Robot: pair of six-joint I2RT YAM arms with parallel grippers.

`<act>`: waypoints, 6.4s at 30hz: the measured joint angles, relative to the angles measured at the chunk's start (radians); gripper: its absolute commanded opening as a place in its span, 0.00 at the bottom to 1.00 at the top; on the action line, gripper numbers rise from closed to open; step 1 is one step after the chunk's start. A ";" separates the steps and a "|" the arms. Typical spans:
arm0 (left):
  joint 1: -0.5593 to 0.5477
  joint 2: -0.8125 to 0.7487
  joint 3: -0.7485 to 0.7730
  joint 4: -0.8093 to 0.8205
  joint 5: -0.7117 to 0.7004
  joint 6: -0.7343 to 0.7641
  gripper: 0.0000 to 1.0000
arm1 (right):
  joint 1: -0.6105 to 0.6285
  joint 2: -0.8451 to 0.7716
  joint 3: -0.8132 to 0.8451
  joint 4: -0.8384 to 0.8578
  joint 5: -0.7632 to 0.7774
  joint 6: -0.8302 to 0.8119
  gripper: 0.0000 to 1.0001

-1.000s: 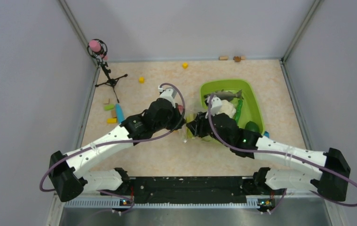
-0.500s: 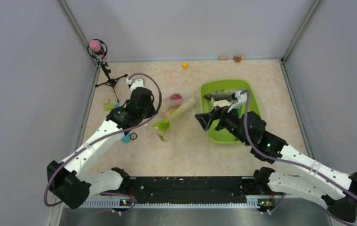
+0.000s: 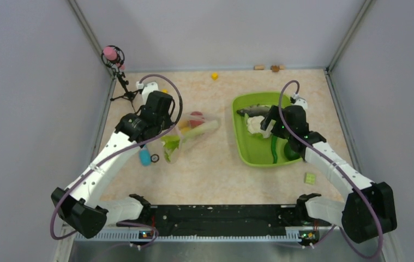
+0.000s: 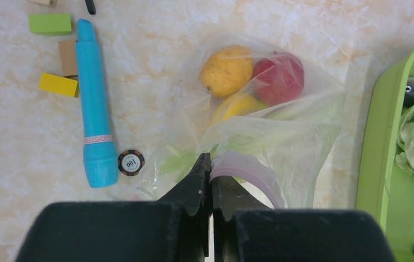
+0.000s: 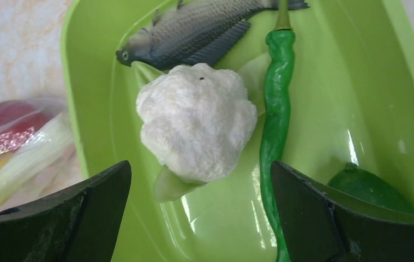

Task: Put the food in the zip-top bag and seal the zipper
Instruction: Pick up the fake vegetable from the bin, then place the fake vegetable in the zipper food storage bag, then adjust the zipper food storage bag at the center of the board.

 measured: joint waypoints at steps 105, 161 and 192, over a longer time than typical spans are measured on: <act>-0.328 0.202 -0.060 0.301 0.758 0.106 0.00 | 0.330 -0.337 -0.349 0.298 -0.340 0.140 0.00; -0.298 0.168 -0.042 0.216 0.494 0.067 0.00 | 0.670 -0.048 -0.182 0.536 0.383 0.245 0.90; -0.199 0.192 0.057 0.117 0.418 0.074 0.00 | 0.638 -0.105 -0.117 0.189 0.230 0.077 0.52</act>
